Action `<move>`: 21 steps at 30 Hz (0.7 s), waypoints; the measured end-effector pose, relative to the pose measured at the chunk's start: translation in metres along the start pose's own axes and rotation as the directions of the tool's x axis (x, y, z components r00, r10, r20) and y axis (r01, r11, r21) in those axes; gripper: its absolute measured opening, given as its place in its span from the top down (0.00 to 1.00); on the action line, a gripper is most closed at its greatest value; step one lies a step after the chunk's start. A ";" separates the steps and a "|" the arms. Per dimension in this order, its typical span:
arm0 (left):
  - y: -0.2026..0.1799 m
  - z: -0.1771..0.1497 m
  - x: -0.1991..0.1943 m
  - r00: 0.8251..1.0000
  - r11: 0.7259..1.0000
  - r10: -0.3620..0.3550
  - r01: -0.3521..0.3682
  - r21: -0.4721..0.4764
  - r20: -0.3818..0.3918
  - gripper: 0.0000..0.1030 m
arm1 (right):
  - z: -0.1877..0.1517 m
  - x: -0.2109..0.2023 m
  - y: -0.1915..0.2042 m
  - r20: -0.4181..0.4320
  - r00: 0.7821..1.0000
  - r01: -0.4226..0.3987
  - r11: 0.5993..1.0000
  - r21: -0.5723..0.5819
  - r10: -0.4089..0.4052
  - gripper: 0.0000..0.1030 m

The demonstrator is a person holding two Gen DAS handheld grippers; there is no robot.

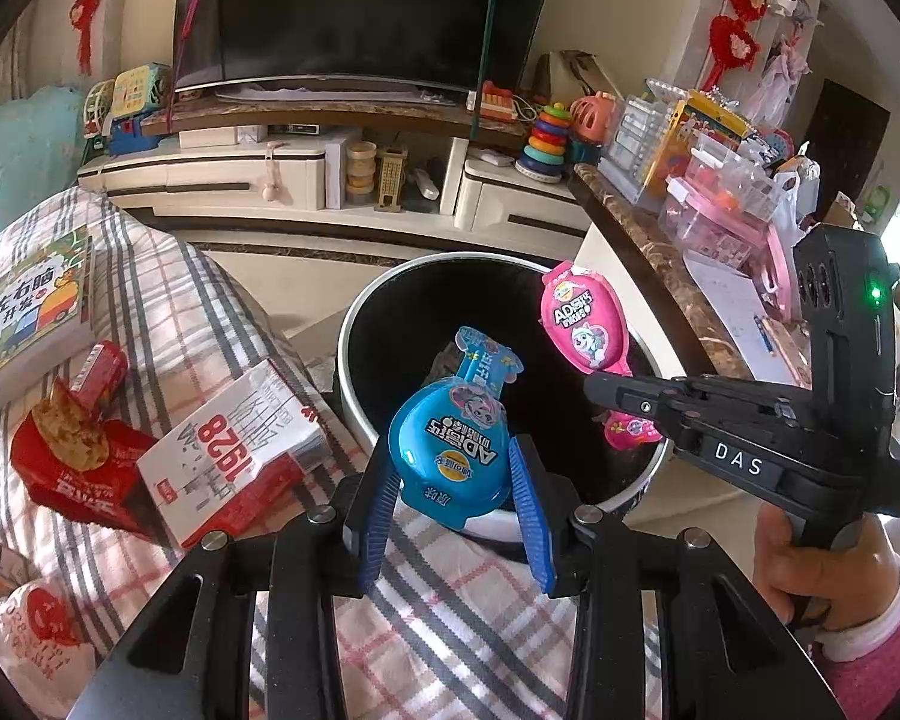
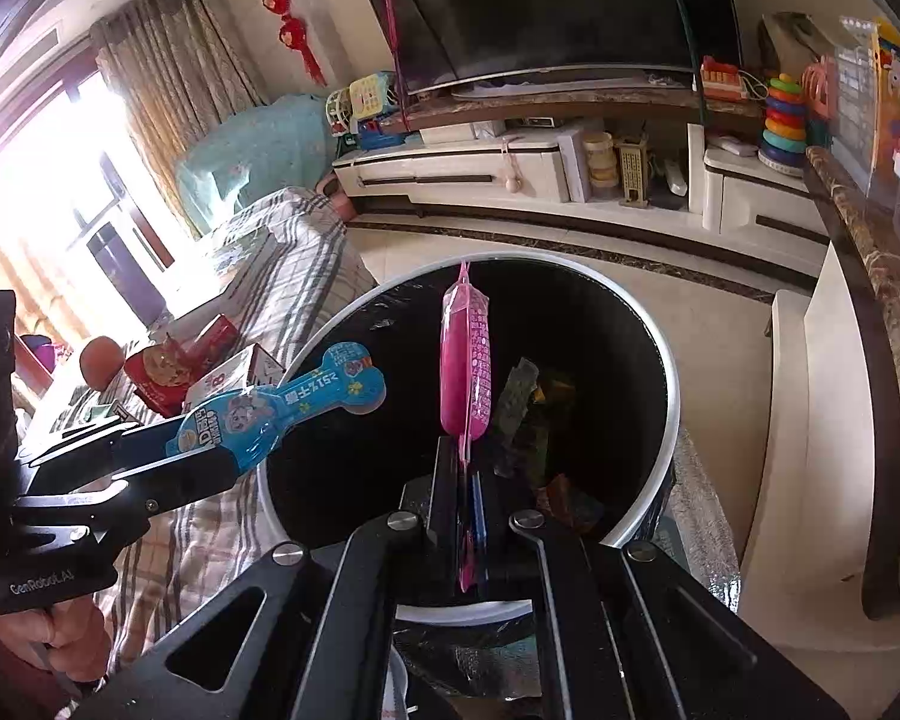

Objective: Collect trash
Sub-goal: 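Carry both items over the bin and open both tools to drop them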

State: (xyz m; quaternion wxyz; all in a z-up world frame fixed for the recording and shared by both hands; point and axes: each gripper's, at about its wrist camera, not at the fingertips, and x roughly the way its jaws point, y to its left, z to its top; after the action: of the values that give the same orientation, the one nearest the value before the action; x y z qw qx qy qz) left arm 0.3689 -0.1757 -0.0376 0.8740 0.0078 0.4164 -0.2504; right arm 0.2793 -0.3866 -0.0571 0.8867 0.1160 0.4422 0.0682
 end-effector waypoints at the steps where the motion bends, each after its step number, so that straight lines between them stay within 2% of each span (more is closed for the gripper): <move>1: 0.000 0.001 0.001 1.000 1.000 0.001 -0.001 0.001 -0.001 0.66 | 0.001 0.001 -0.001 -0.002 1.000 0.000 1.000 0.001 0.000 0.97; 18: -0.001 0.012 0.021 1.000 1.000 0.011 -0.011 0.002 -0.019 0.65 | 0.004 0.010 -0.008 -0.027 1.000 0.009 1.000 0.010 -0.009 0.96; 20: 0.001 0.015 0.023 1.000 1.000 0.007 -0.007 -0.011 -0.025 0.64 | 0.004 0.010 -0.009 -0.030 1.000 0.010 1.000 0.012 -0.010 0.96; 21: 0.003 0.016 0.023 1.000 1.000 0.014 -0.014 -0.026 -0.026 0.62 | 0.004 0.011 -0.009 -0.032 0.999 0.012 1.000 0.014 -0.012 0.92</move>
State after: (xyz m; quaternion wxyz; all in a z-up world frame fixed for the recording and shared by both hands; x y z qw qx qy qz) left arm 0.3936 -0.1866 -0.0447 0.8704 0.0025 0.4306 -0.2387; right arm 0.2892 -0.3934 -0.0651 0.8792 0.1184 0.4573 0.0617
